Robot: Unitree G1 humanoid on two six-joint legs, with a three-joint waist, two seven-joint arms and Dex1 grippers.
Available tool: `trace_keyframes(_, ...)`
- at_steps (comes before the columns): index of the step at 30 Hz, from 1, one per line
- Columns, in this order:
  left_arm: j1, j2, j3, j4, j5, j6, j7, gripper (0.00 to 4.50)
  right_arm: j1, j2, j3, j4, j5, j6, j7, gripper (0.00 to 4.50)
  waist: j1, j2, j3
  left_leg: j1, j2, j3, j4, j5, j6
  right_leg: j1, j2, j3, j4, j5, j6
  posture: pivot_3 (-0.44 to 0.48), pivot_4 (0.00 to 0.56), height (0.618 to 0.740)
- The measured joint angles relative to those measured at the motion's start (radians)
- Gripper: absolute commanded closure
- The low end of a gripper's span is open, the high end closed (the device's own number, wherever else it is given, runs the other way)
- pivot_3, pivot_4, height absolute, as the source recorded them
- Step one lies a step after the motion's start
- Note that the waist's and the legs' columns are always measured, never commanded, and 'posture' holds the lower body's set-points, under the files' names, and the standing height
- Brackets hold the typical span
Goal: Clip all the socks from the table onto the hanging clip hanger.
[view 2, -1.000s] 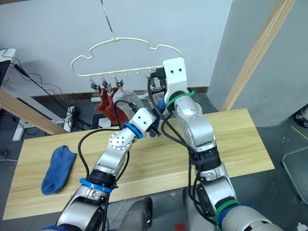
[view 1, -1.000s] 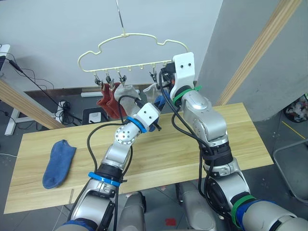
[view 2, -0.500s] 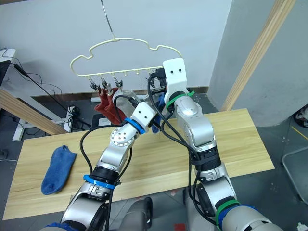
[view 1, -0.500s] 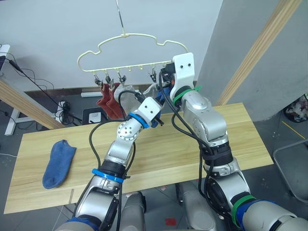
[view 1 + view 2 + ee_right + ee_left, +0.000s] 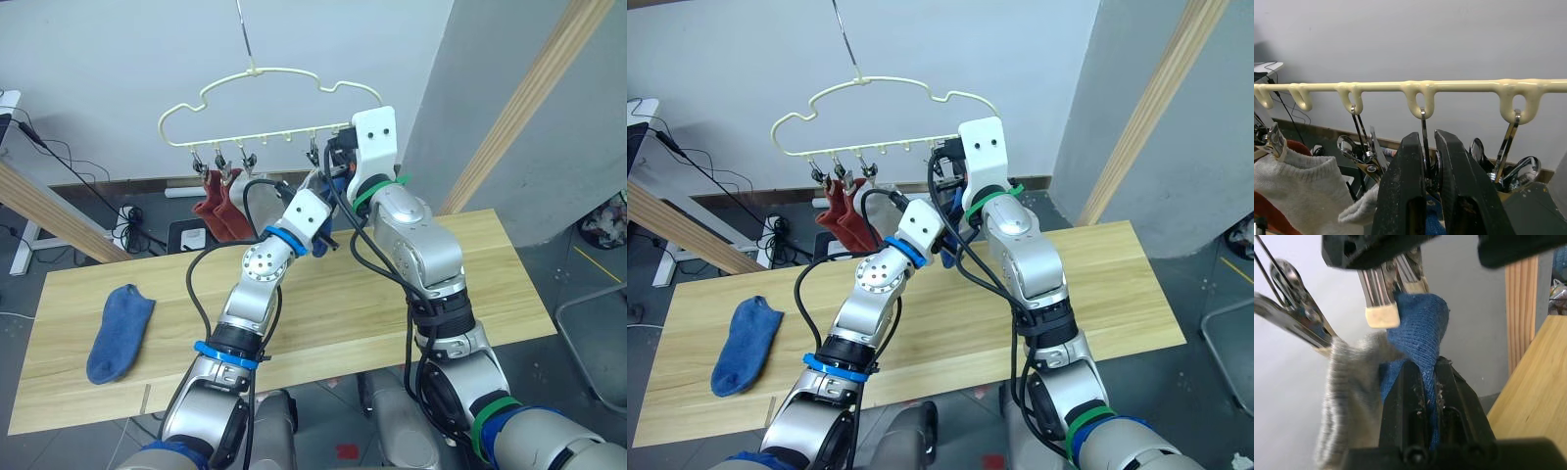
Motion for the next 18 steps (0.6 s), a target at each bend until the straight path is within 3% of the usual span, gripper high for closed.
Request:
trace_keyframes(7,0.000,0.000,0.002,-0.002,-0.003,0.007,0.001,4.50,0.009,0.000,-0.003,-0.001,0.001,0.013,0.000,1.80,0.000,0.000,0.000,0.000,0.000,0.000,0.000,0.000,0.000,0.000,0.000,0.000,0.000,0.000,0.000,-0.197,0.311,0.740)
trace_keyframes(12,0.000,-0.001,0.009,-0.003,-0.021,0.034,-0.005,4.50,0.055,-0.027,0.000,-0.114,0.020,0.076,0.037,1.80,0.001,0.000,0.000,-0.001,0.000,0.000,0.000,0.000,0.000,0.000,0.000,0.000,0.000,0.000,0.000,-0.204,0.315,0.740)
trace_keyframes(13,0.000,-0.002,0.010,-0.004,-0.028,0.043,-0.008,3.96,0.066,-0.038,0.001,-0.148,0.028,0.099,0.046,1.75,0.001,0.000,0.000,-0.001,0.000,0.000,0.000,0.000,0.000,0.000,0.000,0.000,0.000,0.000,0.000,-0.204,0.315,0.740)
trace_keyframes(18,0.000,0.002,0.011,-0.011,-0.060,0.056,-0.034,2.65,0.141,-0.091,0.022,-0.334,0.069,0.210,0.097,1.75,-0.001,0.000,0.000,0.000,0.000,-0.001,0.000,0.000,0.000,0.000,0.000,0.000,0.000,0.000,0.000,-0.211,0.317,0.740)
